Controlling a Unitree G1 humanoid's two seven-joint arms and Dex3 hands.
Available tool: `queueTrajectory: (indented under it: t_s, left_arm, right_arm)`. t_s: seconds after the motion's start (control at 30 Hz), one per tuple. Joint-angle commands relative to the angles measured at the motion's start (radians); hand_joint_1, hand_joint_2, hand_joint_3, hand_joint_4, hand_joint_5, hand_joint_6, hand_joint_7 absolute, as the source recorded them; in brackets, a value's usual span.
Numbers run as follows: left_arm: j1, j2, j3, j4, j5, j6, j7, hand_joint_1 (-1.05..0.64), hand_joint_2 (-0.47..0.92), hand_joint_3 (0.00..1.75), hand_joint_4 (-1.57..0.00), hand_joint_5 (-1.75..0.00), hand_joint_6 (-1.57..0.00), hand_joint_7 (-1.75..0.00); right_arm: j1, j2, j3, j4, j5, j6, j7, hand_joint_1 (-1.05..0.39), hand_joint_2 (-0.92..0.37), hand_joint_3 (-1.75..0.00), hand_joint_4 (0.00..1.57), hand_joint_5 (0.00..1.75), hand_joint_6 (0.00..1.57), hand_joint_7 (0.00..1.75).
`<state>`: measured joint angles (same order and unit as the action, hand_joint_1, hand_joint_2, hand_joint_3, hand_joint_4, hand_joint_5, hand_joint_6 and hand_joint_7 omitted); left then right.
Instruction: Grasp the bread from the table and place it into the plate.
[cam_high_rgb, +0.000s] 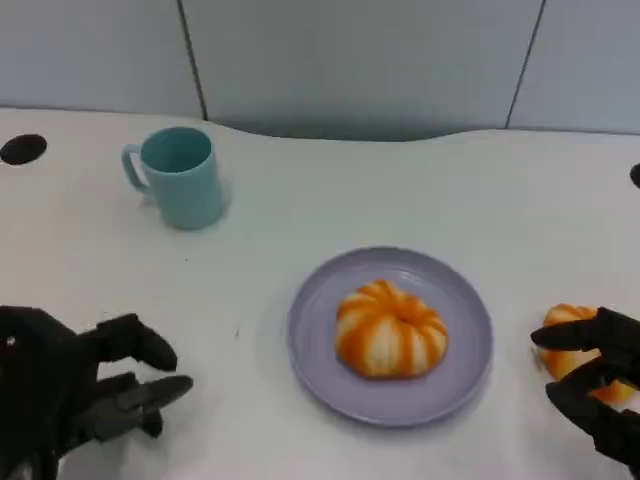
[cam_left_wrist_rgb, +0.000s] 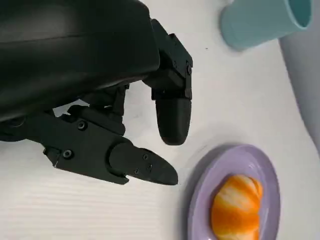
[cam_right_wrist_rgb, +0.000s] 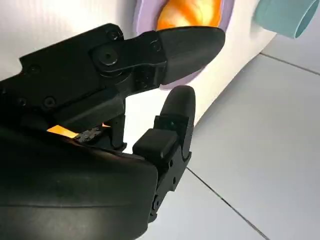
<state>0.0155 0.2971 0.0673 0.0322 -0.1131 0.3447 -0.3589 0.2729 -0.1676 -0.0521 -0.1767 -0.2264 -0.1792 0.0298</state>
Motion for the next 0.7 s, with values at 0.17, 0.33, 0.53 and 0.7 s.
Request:
queueTrajectory:
  t_s: [0.17, 0.33, 0.53, 0.7]
  left_arm:
    - [0.028, 0.016, 0.003, -0.034, -0.013, 0.03, -0.013, -0.37, 0.9, 0.02, -0.8, -1.75, -0.58, -1.75]
    - [0.041, -0.001, -0.005, -0.036, -0.011, 0.036, -0.005, -0.34, 0.85, 0.02, -0.86, -1.75, -0.66, -1.75]
    - [0.006, -0.004, -0.019, 0.066, -0.004, -0.054, -0.022, -0.32, 0.86, 0.02, -0.87, -1.75, -0.7, -1.75]
    - [-0.016, -0.013, -0.041, 0.115, 0.024, -0.106, -0.001, -0.32, 0.87, 0.02, -0.86, -1.75, -0.7, -1.75]
  right_arm:
    - [-0.004, -0.021, -0.008, 0.02, 0.001, -0.036, -0.006, -0.26, -0.92, -0.24, 0.69, 1.13, 0.7, 0.66]
    - [-0.013, -0.031, -0.011, 0.046, -0.012, -0.069, -0.012, -0.25, -0.92, -0.22, 0.7, 1.14, 0.71, 0.66]
    - [-0.038, -0.043, -0.022, 0.108, 0.01, -0.099, -0.003, -0.29, -0.92, -0.22, 0.72, 1.14, 0.72, 0.67]
    - [-0.068, -0.05, -0.032, 0.181, 0.032, -0.151, -0.01, -0.29, -0.92, -0.2, 0.73, 1.15, 0.74, 0.67]
